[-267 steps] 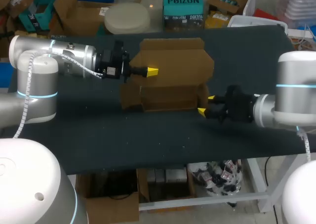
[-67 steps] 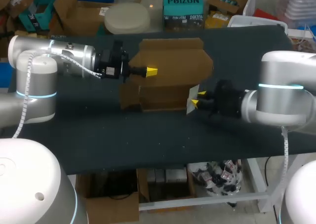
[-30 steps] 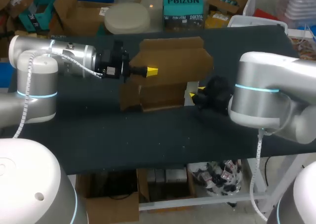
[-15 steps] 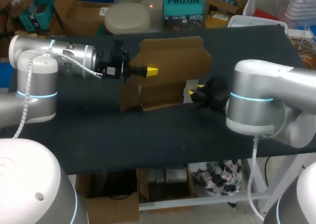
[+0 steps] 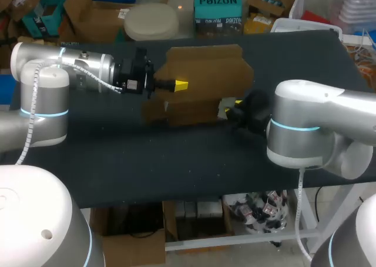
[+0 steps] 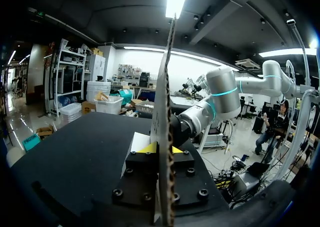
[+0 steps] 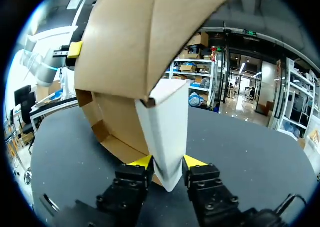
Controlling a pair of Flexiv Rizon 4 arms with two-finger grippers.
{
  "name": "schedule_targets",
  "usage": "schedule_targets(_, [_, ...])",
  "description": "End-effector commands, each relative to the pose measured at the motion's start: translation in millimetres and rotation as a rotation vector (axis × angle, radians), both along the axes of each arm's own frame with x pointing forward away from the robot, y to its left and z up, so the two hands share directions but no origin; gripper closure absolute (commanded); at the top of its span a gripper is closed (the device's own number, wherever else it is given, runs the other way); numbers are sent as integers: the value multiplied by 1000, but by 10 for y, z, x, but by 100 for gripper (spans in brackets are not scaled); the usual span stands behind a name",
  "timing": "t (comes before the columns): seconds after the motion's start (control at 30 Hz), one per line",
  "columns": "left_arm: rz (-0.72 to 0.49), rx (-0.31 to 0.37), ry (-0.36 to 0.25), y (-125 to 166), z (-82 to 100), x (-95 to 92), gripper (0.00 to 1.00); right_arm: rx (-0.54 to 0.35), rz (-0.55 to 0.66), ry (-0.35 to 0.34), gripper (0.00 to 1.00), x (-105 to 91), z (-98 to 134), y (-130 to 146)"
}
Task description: Assemble the packaging by folding the flat box into shape, placing the metal phone stand inside, and closing the box properly
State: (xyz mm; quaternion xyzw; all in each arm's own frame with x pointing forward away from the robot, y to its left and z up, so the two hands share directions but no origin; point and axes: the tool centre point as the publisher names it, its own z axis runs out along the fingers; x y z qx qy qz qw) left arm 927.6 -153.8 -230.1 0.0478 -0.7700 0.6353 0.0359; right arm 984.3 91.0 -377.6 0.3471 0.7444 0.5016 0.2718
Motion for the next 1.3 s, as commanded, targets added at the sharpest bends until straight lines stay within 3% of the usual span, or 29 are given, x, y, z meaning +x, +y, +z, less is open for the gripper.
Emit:
schedule_targets(0.03, [-5,0,1,6,-27,-1,100,20,-13,-23,65,64,-54,30])
schedule_targets(0.3, [-5,0,1,6,-27,-1,100,37,-29,-28,65,75,-31,31])
schedule_targets(0.63, [-5,0,1,6,-27,-1,100,68,-74,-33,76,36,-25,30])
schedule_targets(0.97, [-5,0,1,6,-27,-1,100,96,-101,-40,77,-12,-22,16])
schedule_targets(1.0, [-5,0,1,6,-27,-1,100,98,-102,-40,84,-19,-19,15])
schedule_targets(1.03, [-5,0,1,6,-27,-1,100,99,-103,-41,98,-23,-16,15])
schedule_targets(1.3, [-5,0,1,6,-27,-1,100,109,-100,-43,100,-64,21,-7])
